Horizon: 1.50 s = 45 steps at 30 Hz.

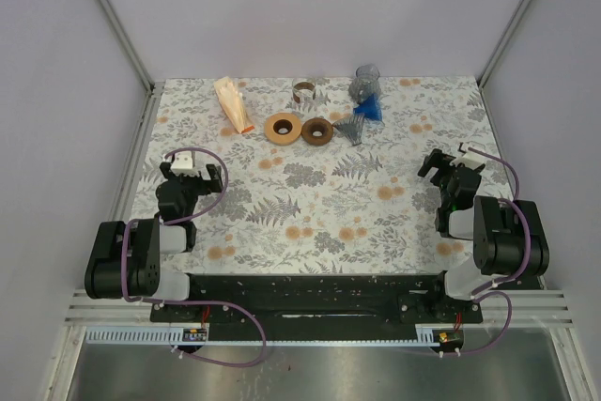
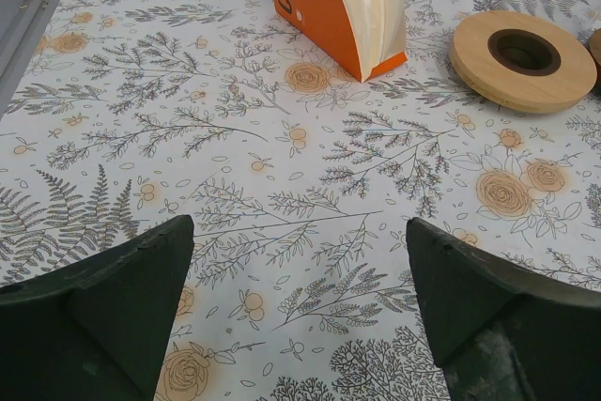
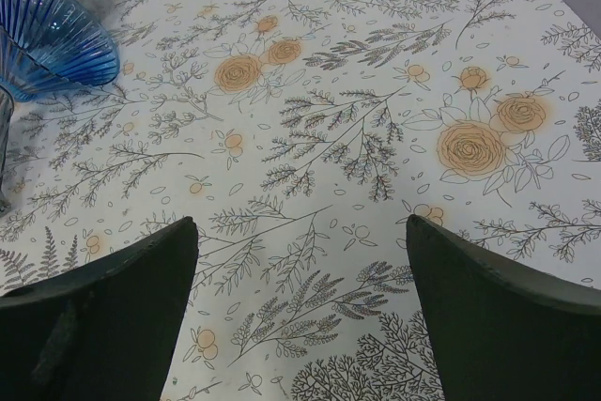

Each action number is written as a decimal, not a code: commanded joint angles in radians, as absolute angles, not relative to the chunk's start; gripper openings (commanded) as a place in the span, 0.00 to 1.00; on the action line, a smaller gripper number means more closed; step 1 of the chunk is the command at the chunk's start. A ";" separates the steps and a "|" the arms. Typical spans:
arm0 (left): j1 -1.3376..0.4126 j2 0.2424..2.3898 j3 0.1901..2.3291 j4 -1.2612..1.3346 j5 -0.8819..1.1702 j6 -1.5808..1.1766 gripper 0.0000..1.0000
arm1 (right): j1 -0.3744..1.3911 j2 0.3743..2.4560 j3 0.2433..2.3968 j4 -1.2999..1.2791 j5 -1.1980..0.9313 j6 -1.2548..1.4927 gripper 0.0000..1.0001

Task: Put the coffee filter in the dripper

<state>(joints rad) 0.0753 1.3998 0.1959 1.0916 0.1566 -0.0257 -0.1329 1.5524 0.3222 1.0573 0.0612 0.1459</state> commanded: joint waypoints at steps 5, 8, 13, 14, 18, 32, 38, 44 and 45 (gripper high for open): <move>0.072 1.379 0.224 1.134 0.147 -0.015 0.99 | -0.130 1.551 0.345 1.103 0.060 0.135 0.99; 0.063 1.379 0.233 1.115 0.137 -0.008 0.99 | -0.130 1.554 0.359 1.076 0.026 0.117 0.99; 0.058 1.379 0.229 1.124 0.143 -0.009 0.99 | -0.130 1.559 0.394 1.017 -0.087 0.080 0.99; 0.063 1.371 0.230 1.120 0.155 -0.011 0.99 | -0.130 1.557 0.390 1.028 -0.104 0.077 1.00; 0.075 1.218 0.369 0.730 0.198 -0.006 0.99 | -0.130 1.430 0.469 0.780 -0.222 0.028 0.99; 0.074 1.221 0.981 -0.211 0.239 0.141 0.99 | 0.103 1.622 1.473 -0.197 -0.039 0.162 0.88; 0.074 1.229 1.100 -0.351 0.209 0.167 0.99 | 0.107 2.012 1.928 -0.431 0.044 0.248 0.86; 0.074 1.230 1.135 -0.400 0.176 0.190 0.98 | 0.107 2.414 2.542 -0.688 0.087 0.271 0.82; 0.072 1.239 1.140 -0.403 0.175 0.189 0.98 | 0.107 2.481 2.648 -0.713 0.092 0.282 0.81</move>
